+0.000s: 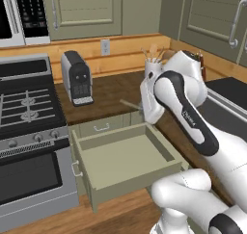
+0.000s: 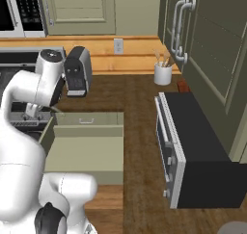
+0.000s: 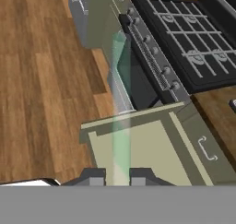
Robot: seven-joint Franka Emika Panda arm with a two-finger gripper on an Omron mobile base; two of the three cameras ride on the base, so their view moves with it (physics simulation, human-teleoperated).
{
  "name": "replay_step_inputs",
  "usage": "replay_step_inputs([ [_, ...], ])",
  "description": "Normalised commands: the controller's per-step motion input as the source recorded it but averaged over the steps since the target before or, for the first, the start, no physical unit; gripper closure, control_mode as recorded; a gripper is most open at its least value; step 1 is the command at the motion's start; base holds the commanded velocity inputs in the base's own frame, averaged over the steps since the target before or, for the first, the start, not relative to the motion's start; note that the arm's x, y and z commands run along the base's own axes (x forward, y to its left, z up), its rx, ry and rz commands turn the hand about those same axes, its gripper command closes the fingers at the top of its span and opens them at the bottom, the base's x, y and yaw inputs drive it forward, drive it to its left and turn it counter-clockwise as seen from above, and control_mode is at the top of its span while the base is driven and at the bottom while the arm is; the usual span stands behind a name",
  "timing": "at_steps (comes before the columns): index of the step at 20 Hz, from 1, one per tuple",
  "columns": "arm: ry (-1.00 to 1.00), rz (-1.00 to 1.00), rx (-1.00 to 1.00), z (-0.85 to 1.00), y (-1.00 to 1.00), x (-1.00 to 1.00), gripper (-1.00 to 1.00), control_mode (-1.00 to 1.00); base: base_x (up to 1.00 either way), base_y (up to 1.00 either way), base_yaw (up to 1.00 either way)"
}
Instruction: Take a straw from the drawer in front and place it inside the glass cup on the dining counter.
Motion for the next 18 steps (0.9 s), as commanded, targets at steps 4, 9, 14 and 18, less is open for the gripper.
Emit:
replay_step_inputs([
  [4, 0.00, 0.00, 0.12, 0.70, -0.03, -0.52, 1.00, -1.00, 0.00, 0.00, 0.00],
  [9, 0.01, 0.00, 0.04, 0.25, -0.04, -0.17, 1.00, -1.00, 0.00, 0.00, 0.00],
  [14, 0.01, 0.00, -0.01, 0.00, 0.01, -0.03, 1.00, -1.00, 0.00, 0.00, 0.00],
  [18, 0.00, 0.04, 0.00, -0.08, 0.00, -0.31, 1.00, -1.00, 0.00, 0.00, 0.00],
])
